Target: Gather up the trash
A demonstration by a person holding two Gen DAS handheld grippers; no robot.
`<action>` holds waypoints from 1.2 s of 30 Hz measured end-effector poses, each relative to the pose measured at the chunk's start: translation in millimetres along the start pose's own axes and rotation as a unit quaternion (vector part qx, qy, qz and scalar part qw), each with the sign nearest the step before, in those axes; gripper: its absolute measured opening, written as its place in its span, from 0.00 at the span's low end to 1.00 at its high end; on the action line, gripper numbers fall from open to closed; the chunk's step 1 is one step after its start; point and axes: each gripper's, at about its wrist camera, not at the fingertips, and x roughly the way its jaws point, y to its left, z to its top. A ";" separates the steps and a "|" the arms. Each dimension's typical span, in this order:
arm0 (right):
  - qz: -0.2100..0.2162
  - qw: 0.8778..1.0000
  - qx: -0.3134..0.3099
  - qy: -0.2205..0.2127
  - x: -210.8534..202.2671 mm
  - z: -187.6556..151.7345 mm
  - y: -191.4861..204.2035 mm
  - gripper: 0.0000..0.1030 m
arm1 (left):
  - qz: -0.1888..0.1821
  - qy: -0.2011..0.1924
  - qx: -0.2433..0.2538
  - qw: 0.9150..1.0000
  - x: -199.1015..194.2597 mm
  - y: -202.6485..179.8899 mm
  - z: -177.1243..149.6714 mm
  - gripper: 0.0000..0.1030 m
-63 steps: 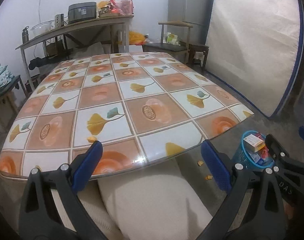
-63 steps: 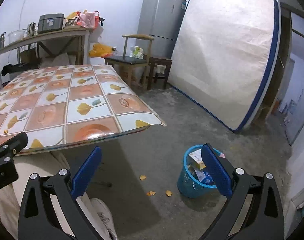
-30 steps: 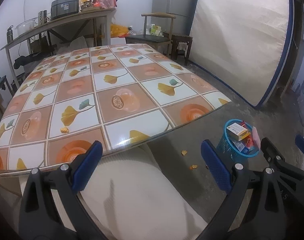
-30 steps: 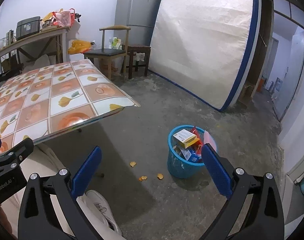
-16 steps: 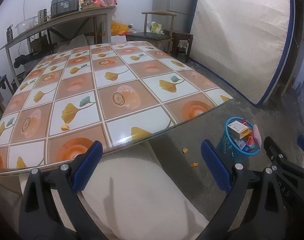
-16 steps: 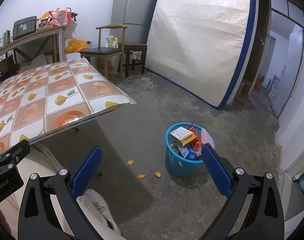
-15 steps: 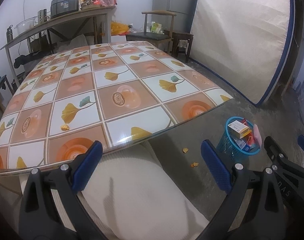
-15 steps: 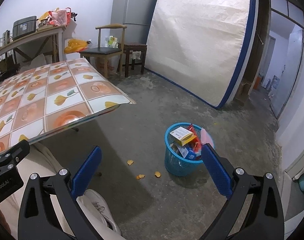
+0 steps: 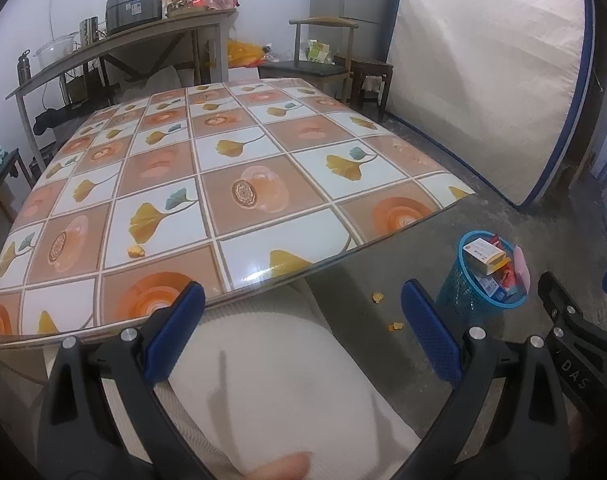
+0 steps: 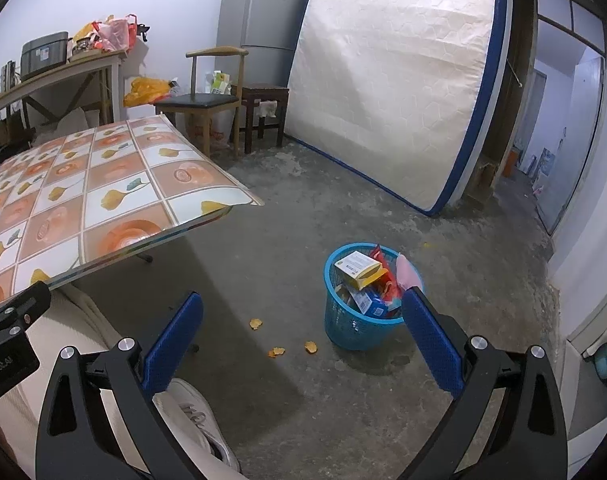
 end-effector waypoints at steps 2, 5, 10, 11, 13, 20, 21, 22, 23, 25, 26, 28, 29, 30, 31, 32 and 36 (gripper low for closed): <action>-0.001 1.000 0.000 -0.001 -0.3 -0.2 0.0 0.94 | 0.000 0.000 0.000 1.000 0.1 0.1 0.2 0.92; -0.001 1.000 -0.002 -0.003 -0.4 -0.1 0.1 0.94 | 0.000 0.000 0.000 1.000 0.0 0.1 0.2 0.92; 0.010 1.000 -0.009 -0.005 0.2 -0.3 1.4 0.94 | 0.001 0.000 -0.003 1.000 -0.6 0.4 0.2 0.92; 0.012 1.000 -0.011 -0.005 -0.2 -0.5 1.7 0.94 | 0.001 0.000 -0.004 1.000 -0.8 0.8 0.4 0.92; 0.013 1.000 -0.016 -0.010 -2.1 -0.2 3.2 0.94 | 0.002 -0.001 -0.005 1.000 -1.5 1.0 0.6 0.92; 0.037 0.999 -0.029 -0.012 -3.9 1.4 5.3 0.94 | 0.003 -0.002 -0.007 1.000 -3.0 2.3 0.9 0.92; 0.039 0.999 -0.030 -0.011 -3.7 1.4 5.8 0.94 | 0.003 -0.002 -0.007 1.000 -3.0 2.3 0.8 0.92; 0.040 0.999 -0.030 -0.010 -3.6 1.2 6.0 0.94 | 0.003 -0.002 -0.008 1.000 -3.2 2.4 0.7 0.92; 0.040 0.999 -0.030 -0.009 -4.1 0.8 6.7 0.94 | 0.003 -0.002 -0.008 1.000 -3.3 2.9 0.9 0.92; 0.040 0.999 -0.029 -0.008 -3.3 0.8 6.1 0.94 | 0.004 -0.001 -0.009 1.000 -3.1 3.3 1.2 0.92; 0.039 0.999 -0.029 -0.008 -3.3 0.8 5.8 0.94 | 0.004 0.000 -0.010 1.000 -3.1 3.5 1.2 0.92; 0.039 0.999 -0.028 -0.008 -3.0 1.2 5.0 0.94 | 0.003 0.000 -0.010 1.000 -3.0 3.5 0.9 0.92; 0.039 0.999 -0.029 -0.009 -3.1 1.2 4.9 0.94 | 0.004 0.001 -0.010 1.000 -2.9 3.4 0.9 0.92; 0.038 0.999 -0.029 -0.008 -2.9 1.3 5.2 0.94 | 0.004 0.001 -0.010 1.000 -2.9 3.1 0.6 0.92; 0.038 0.999 -0.031 -0.009 -2.8 1.6 5.3 0.94 | 0.004 0.002 -0.009 1.000 -3.0 3.1 0.3 0.92; 0.037 0.999 -0.032 -0.009 -2.6 1.7 5.3 0.94 | 0.004 0.002 -0.010 1.000 -3.0 3.3 0.2 0.92; 0.037 0.999 -0.032 -0.009 -1.9 2.2 4.9 0.94 | 0.005 0.002 -0.012 1.000 -1.3 4.4 0.9 0.92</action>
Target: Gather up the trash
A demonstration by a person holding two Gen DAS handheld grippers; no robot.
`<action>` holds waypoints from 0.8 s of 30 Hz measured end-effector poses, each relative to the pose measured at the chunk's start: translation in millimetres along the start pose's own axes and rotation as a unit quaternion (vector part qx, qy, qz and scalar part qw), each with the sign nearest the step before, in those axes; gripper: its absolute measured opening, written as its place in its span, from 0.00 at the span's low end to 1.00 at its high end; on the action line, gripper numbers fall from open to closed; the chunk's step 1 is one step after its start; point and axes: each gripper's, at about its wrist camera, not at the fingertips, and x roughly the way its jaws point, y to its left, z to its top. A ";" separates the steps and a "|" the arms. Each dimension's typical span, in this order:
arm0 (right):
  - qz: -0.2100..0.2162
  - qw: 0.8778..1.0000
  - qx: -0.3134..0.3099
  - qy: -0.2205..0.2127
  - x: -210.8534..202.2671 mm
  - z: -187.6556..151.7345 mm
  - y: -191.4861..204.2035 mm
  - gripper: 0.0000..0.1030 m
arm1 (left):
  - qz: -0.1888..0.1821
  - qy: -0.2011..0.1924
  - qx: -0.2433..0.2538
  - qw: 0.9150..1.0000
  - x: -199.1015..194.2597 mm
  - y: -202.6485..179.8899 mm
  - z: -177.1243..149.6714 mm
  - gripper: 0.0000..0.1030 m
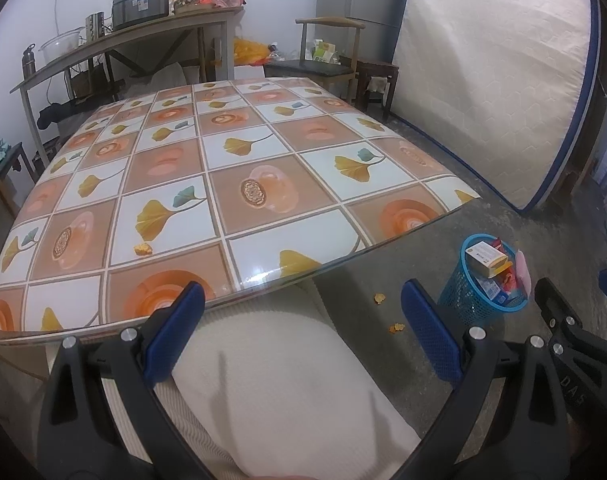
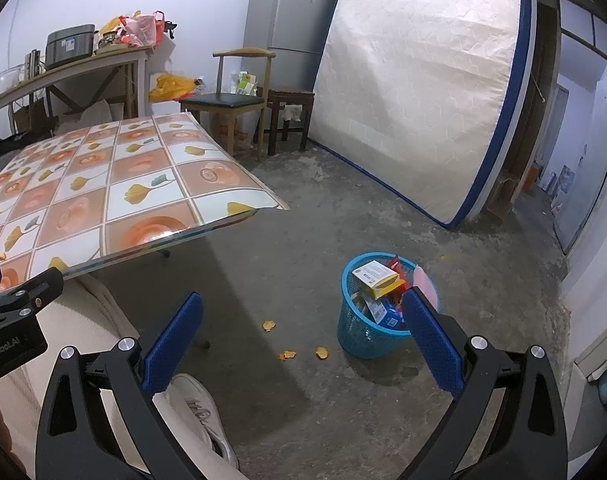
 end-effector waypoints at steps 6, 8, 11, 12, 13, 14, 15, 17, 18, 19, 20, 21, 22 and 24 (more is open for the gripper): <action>-0.003 1.000 -0.002 -0.002 0.1 -0.3 0.3 0.94 | 0.001 0.000 -0.004 1.000 1.6 2.1 0.2 0.92; -0.004 1.000 -0.002 -0.003 -0.5 -0.6 0.3 0.94 | 0.001 0.001 -0.005 1.000 1.9 2.9 0.1 0.92; -0.004 1.000 -0.002 -0.004 -0.7 -0.6 0.7 0.94 | 0.001 0.001 -0.005 1.000 1.9 3.5 0.2 0.92; -0.004 1.000 -0.002 -0.004 -0.7 -0.5 0.7 0.94 | 0.001 0.001 -0.005 1.000 1.9 3.5 0.2 0.92; -0.004 1.000 -0.003 -0.004 -0.7 -0.5 0.7 0.94 | 0.001 0.001 -0.005 1.000 1.8 3.5 0.2 0.92; -0.004 1.000 -0.003 -0.004 -0.9 -0.4 1.4 0.94 | 0.001 0.001 -0.005 1.000 2.0 3.9 0.1 0.92; -0.004 1.000 -0.003 -0.004 -0.8 -0.4 1.4 0.94 | 0.001 0.001 -0.005 1.000 1.8 3.5 0.2 0.92; -0.004 1.000 -0.003 -0.005 -1.1 -0.2 0.8 0.94 | 0.001 0.001 -0.004 1.000 1.9 3.7 0.2 0.92; -0.005 1.000 -0.003 -0.005 -1.1 -0.4 1.0 0.94 | 0.001 0.001 -0.004 1.000 1.9 3.9 0.1 0.92; -0.004 1.000 -0.003 -0.004 -1.0 -0.3 1.1 0.94 | 0.001 0.001 -0.005 1.000 2.1 4.2 0.1 0.92; -0.004 1.000 -0.003 -0.004 -1.0 -0.4 1.1 0.94 | 0.001 0.002 -0.005 1.000 2.2 4.0 0.2 0.92; -0.004 1.000 -0.003 -0.003 -1.1 -0.1 0.8 0.94 | 0.001 0.002 -0.005 1.000 2.1 4.1 0.1 0.92; -0.004 1.000 -0.003 -0.005 -1.3 -0.4 1.2 0.94 | 0.001 0.002 -0.006 1.000 2.1 4.4 -0.3 0.92; -0.004 1.000 -0.004 -0.005 -1.4 -0.3 1.6 0.94 | 0.001 0.002 -0.005 1.000 2.1 4.4 -0.2 0.92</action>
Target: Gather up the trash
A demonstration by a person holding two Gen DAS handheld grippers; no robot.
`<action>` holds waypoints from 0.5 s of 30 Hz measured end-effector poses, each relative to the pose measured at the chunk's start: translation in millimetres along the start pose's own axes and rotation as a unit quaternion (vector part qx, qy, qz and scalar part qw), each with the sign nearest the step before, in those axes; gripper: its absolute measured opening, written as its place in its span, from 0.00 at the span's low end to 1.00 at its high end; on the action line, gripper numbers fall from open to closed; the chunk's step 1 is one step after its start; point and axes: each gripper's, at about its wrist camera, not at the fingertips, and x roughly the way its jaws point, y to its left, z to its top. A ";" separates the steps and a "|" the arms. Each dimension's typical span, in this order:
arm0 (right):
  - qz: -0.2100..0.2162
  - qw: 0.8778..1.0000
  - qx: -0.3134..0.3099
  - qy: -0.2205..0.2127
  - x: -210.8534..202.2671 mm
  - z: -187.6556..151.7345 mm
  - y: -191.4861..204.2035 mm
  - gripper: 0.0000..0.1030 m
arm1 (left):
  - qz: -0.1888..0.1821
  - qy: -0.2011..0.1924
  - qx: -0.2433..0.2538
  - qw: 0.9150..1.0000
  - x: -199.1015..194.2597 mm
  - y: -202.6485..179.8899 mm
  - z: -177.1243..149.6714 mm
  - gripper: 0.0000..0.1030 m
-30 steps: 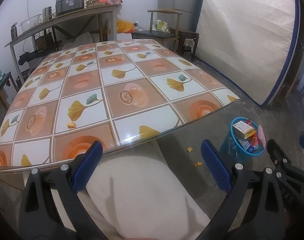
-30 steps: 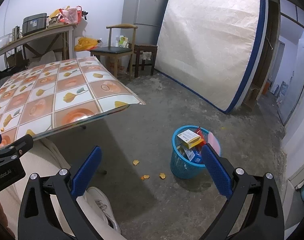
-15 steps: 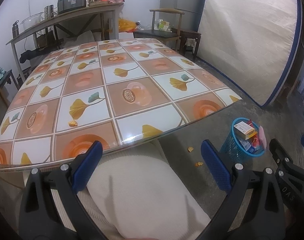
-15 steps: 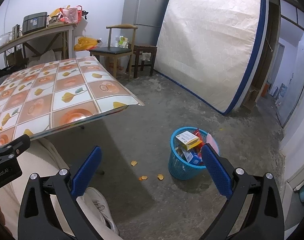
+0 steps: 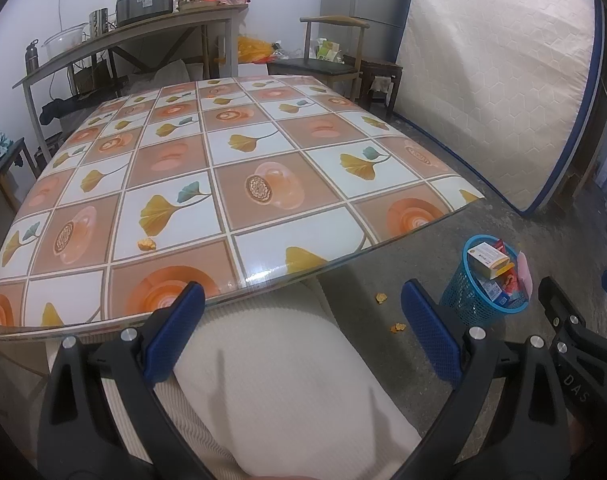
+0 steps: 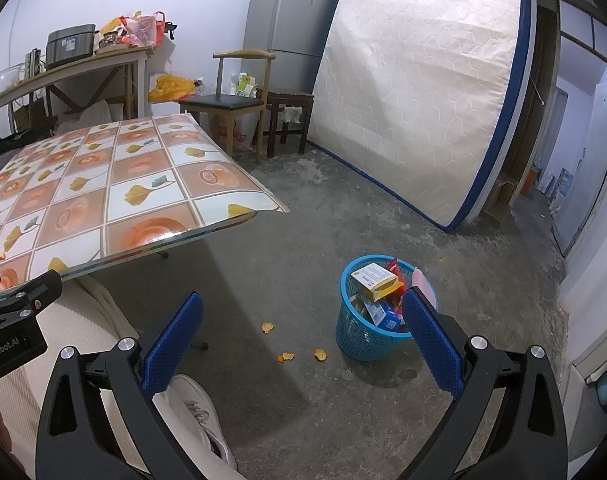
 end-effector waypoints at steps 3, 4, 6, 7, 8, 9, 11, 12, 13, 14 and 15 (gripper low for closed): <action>0.000 1.000 -0.002 -0.002 -0.7 0.2 1.1 0.94 | 0.000 0.000 0.000 1.000 0.2 0.4 -0.1 0.92; 0.000 1.000 -0.002 -0.002 -0.5 0.2 1.1 0.94 | 0.000 0.001 0.000 1.000 0.4 0.2 -0.1 0.92; 0.000 1.000 -0.001 -0.002 -0.6 0.1 1.2 0.94 | 0.000 0.001 0.000 1.000 0.2 0.4 -0.4 0.92; 0.000 1.000 -0.001 -0.002 -0.5 0.1 1.2 0.94 | 0.000 0.001 0.000 1.000 0.1 0.3 -0.5 0.92; 0.000 1.000 -0.001 -0.002 -0.7 0.0 1.3 0.94 | 0.000 0.000 0.000 1.000 -0.1 0.5 -0.5 0.92; 0.000 1.000 -0.001 -0.002 -0.7 0.1 1.2 0.94 | 0.000 0.000 0.000 1.000 0.2 0.3 -0.4 0.92; -0.001 1.000 0.000 -0.003 -0.5 0.2 1.4 0.94 | 0.000 0.001 0.001 1.000 0.3 0.4 -0.4 0.92; -0.001 1.000 0.000 -0.002 -0.4 0.2 1.4 0.94 | 0.000 0.001 0.000 1.000 0.3 0.3 -0.3 0.92; 0.000 1.000 0.000 -0.002 -0.5 0.3 1.2 0.94 | 0.000 0.001 0.000 1.000 0.1 0.2 -0.4 0.92; 0.000 1.000 0.000 -0.002 -0.5 0.4 1.2 0.94 | 0.001 0.001 0.000 1.000 0.1 0.3 -0.4 0.92; 0.001 1.000 0.000 -0.002 -0.9 0.2 0.9 0.94 | 0.000 0.001 0.000 1.000 0.2 0.3 -0.3 0.92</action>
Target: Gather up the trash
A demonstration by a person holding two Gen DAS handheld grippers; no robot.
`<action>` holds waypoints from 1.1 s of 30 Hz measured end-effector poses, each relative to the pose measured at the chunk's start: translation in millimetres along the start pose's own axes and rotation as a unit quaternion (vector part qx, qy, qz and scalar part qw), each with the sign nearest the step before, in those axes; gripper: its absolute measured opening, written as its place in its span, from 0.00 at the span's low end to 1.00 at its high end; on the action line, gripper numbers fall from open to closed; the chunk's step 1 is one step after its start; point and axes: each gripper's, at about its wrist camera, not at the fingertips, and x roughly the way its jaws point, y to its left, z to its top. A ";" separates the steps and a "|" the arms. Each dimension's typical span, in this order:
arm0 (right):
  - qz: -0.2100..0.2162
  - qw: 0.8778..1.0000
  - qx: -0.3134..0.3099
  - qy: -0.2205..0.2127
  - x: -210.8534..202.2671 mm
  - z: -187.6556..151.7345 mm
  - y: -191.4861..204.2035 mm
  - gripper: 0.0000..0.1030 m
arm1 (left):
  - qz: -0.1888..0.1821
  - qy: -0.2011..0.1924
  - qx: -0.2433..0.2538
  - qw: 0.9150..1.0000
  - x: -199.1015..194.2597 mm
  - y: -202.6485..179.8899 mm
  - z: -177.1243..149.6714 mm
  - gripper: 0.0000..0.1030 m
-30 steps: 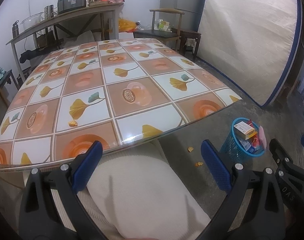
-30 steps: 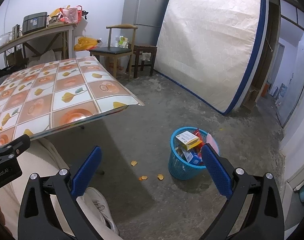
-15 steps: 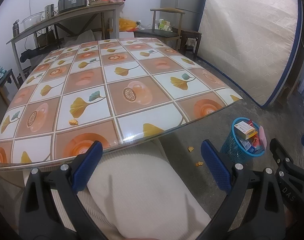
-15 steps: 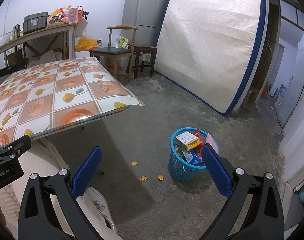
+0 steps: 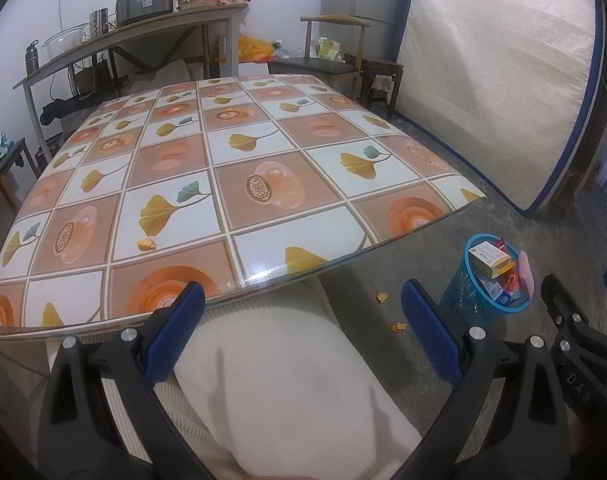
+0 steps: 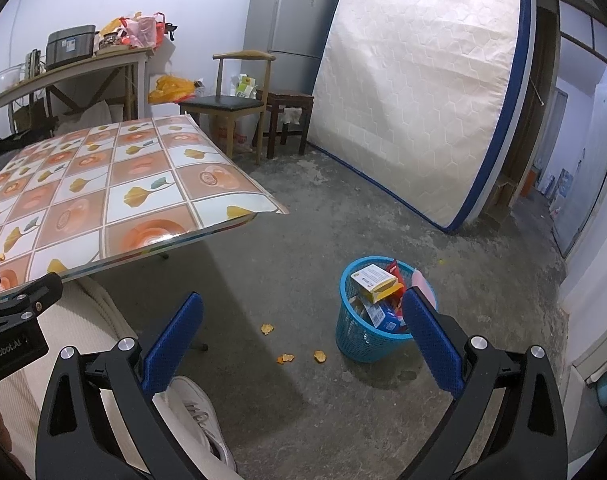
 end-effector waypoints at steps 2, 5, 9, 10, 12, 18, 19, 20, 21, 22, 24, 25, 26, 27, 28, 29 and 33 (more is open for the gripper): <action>0.000 1.000 0.000 -0.002 -0.1 0.2 0.1 0.94 | 0.001 0.000 -0.001 1.000 -0.1 0.9 -0.7 0.92; 0.000 1.000 -0.001 -0.004 -1.3 0.3 -0.5 0.94 | 0.000 0.000 -0.001 1.000 -0.1 1.2 -0.3 0.92; 0.001 1.000 -0.001 -0.006 -2.6 0.1 -0.2 0.94 | 0.002 -0.002 -0.002 1.000 -1.2 3.1 -1.8 0.92; 0.001 1.000 -0.001 -0.006 -2.9 0.3 -0.4 0.94 | 0.002 -0.003 -0.002 1.000 -1.3 3.3 -1.9 0.92; 0.001 1.000 0.000 -0.007 -3.9 0.4 -0.9 0.94 | 0.003 -0.004 -0.003 1.000 -2.9 2.7 -2.1 0.92; 0.001 1.000 -0.001 -0.009 -4.9 1.7 -0.4 0.94 | 0.004 -0.005 -0.003 1.000 -3.9 1.9 -1.9 0.92; 0.001 1.000 -0.001 -0.008 -4.9 1.7 -0.4 0.94 | 0.004 -0.005 -0.003 1.000 -4.0 2.7 -2.3 0.92; 0.001 1.000 -0.001 -0.008 -4.8 1.6 -0.3 0.94 | 0.004 -0.005 -0.003 1.000 -3.8 2.1 -2.0 0.92; 0.001 1.000 -0.001 -0.008 -5.0 2.0 -0.6 0.94 | 0.004 -0.005 -0.003 1.000 -3.8 2.0 -1.9 0.92; 0.001 1.000 -0.001 -0.008 -5.0 2.0 -0.5 0.94 | 0.004 -0.005 -0.003 1.000 -4.1 2.8 -2.2 0.92; 0.002 1.000 -0.001 -0.007 -4.9 2.2 -0.5 0.94 | 0.004 -0.004 -0.003 1.000 -3.7 2.6 -2.1 0.92; 0.002 1.000 -0.001 -0.007 -5.1 2.3 -0.6 0.94 | 0.004 -0.004 -0.003 1.000 -3.9 2.9 -2.3 0.92; 0.001 1.000 -0.001 -0.007 -4.9 2.3 -0.1 0.94 | 0.004 -0.004 -0.003 1.000 -4.0 2.1 -2.0 0.92; 0.001 1.000 -0.001 -0.007 -4.9 2.3 -0.1 0.94 | 0.004 -0.004 -0.003 1.000 -4.0 1.7 -1.8 0.92; 0.002 1.000 -0.002 -0.007 -4.7 2.3 0.2 0.94 | 0.004 -0.003 -0.003 1.000 -4.4 2.3 -2.1 0.92; 0.002 1.000 -0.002 -0.006 -4.5 2.3 0.0 0.94 | 0.004 -0.004 -0.003 1.000 -4.1 1.8 -1.9 0.92; 0.002 1.000 -0.002 -0.005 -3.9 1.9 0.1 0.94 | 0.004 -0.004 -0.003 1.000 -3.9 1.8 -1.8 0.92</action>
